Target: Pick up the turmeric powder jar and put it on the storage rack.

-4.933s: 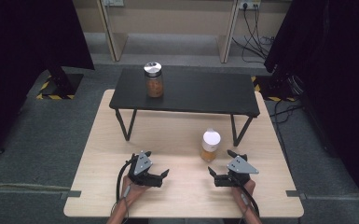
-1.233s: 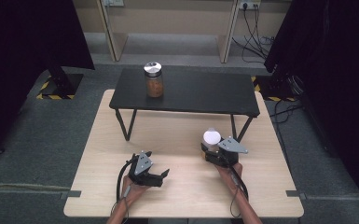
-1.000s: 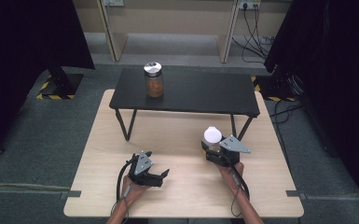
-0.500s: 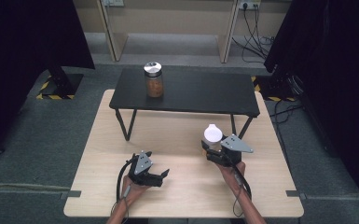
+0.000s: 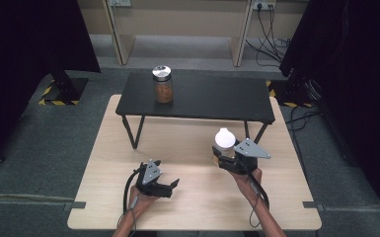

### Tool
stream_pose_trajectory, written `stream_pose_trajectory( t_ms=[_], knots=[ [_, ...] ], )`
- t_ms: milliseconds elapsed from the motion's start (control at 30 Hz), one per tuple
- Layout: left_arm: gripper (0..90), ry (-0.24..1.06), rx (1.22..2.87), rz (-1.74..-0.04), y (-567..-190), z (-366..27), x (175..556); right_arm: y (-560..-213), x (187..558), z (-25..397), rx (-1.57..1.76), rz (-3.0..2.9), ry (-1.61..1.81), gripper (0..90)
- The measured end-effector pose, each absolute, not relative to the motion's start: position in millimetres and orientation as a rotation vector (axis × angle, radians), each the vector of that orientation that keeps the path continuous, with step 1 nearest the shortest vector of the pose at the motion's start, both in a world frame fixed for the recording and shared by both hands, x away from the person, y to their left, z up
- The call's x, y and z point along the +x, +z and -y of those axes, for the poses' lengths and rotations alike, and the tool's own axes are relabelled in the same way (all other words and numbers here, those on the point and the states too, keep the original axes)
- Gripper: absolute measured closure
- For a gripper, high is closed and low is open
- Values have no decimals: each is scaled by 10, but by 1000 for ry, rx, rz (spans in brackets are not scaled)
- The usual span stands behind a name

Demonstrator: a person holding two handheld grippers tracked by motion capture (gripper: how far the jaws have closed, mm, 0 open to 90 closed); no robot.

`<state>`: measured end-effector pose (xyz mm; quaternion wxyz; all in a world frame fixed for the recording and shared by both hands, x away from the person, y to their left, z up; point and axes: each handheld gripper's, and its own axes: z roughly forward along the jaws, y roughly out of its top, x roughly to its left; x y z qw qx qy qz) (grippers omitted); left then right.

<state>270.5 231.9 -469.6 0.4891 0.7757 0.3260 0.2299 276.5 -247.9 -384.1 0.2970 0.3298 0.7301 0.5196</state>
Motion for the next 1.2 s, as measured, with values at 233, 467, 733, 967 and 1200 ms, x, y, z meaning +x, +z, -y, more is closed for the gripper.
stream_pose_trajectory(
  t_ms=[233,467,733,967,1200],
  knots=[
    [22,558,1885,-792,-4696,-2322,2707,-3546,2779,2469,865,-1981,1407,304],
    [20,556,1887,-791,-4694,-2323,2712,-3212,2802,2456,831,-2007,1451,304],
    [16,554,1887,-792,-4694,-2318,2714,-2809,2881,2405,806,-1993,1502,304],
    [16,551,1889,-793,-4689,-2320,2720,-2484,3089,2259,826,-1980,1457,304],
    [18,548,1894,-790,-4685,-2319,2725,-2290,3332,2089,885,-1940,1403,304]
  ],
)
